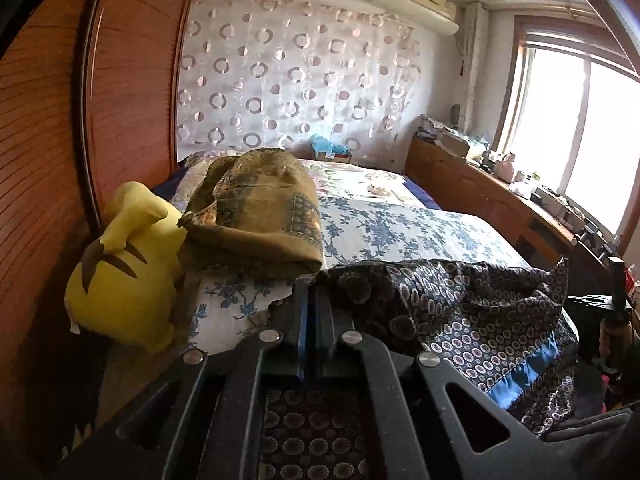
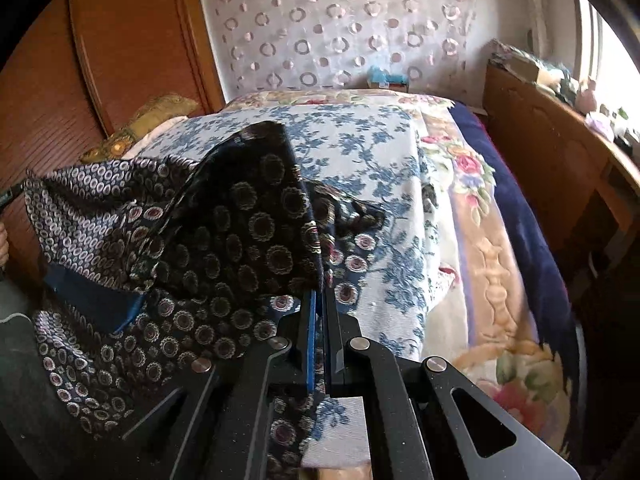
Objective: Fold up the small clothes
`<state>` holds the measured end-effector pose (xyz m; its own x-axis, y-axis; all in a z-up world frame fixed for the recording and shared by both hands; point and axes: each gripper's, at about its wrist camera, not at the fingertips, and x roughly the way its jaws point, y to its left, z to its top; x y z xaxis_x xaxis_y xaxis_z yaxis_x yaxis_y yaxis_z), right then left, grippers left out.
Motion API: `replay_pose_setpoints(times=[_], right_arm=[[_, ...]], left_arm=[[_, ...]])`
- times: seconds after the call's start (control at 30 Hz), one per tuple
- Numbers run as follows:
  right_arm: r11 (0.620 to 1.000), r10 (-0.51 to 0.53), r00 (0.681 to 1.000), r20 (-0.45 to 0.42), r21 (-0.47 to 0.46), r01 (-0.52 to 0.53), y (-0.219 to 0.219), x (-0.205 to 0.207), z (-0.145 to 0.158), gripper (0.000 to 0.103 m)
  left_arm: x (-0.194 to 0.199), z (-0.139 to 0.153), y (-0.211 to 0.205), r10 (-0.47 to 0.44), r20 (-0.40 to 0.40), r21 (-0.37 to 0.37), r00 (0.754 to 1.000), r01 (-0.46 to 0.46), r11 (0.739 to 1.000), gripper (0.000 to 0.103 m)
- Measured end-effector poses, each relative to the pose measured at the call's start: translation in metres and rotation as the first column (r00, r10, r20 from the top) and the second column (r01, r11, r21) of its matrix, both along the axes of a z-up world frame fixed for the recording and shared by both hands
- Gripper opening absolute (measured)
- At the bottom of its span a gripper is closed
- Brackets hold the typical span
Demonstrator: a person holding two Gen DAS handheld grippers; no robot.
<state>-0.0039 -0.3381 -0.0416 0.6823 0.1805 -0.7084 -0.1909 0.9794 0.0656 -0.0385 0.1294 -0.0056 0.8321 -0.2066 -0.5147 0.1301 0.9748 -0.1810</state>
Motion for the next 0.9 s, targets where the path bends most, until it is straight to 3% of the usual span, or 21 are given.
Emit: replay_pose_setpoints(times=[0.13, 0.23, 0.3, 0.33, 0.4, 0.5, 0.63, 0.73, 0.9], right_arm=[[1.0, -0.026, 0.999, 0.04, 0.0, 0.026, -0.007, -0.007, 0.014, 0.003], [0.999, -0.05, 0.995, 0.083, -0.009, 0.05, -0.014, -0.011, 0.032, 0.004], [0.998, -0.064, 0.992, 0.107, -0.022, 0.066, -0.015, -0.009, 0.041, 0.007], [0.997, -0.073, 0.99, 0.117, -0.03, 0.077, -0.016, -0.006, 0.045, 0.009], [0.995, -0.085, 0.988, 0.132, -0.037, 0.09, -0.013, 0.004, 0.051, 0.029], [0.996, -0.083, 0.987, 0.141, 0.0, 0.084, -0.008, 0.022, 0.052, 0.037], [0.998, -0.067, 0.992, 0.104, 0.006, 0.067, 0.005, 0.05, 0.036, 0.04], [0.998, -0.056, 0.996, 0.063, 0.007, 0.056, 0.005, 0.065, 0.023, 0.04], [0.999, -0.045, 0.999, 0.022, 0.018, 0.044, 0.003, 0.077, 0.02, 0.041]], left_arm=[[0.002, 0.004, 0.006, 0.011, -0.002, 0.007, 1.0, -0.011, 1.0, 0.004], [0.01, 0.009, 0.009, 0.017, -0.002, 0.041, 1.0, -0.017, 0.999, 0.022], [0.017, 0.012, 0.009, 0.011, -0.007, 0.062, 1.0, -0.01, 0.998, 0.042], [0.025, 0.012, 0.008, 0.009, -0.014, 0.088, 1.0, -0.008, 0.996, 0.043], [0.038, 0.012, 0.006, 0.0, -0.022, 0.116, 1.0, 0.002, 0.993, 0.045], [0.061, 0.004, 0.003, -0.014, -0.061, 0.136, 0.998, 0.022, 0.99, 0.047], [0.09, -0.019, -0.004, -0.06, -0.159, 0.14, 0.986, 0.082, 0.987, 0.054], [0.104, -0.038, -0.01, -0.074, -0.222, 0.151, 0.972, 0.11, 0.982, 0.067], [0.112, -0.056, -0.011, -0.065, -0.287, 0.169, 0.956, 0.117, 0.979, 0.07]])
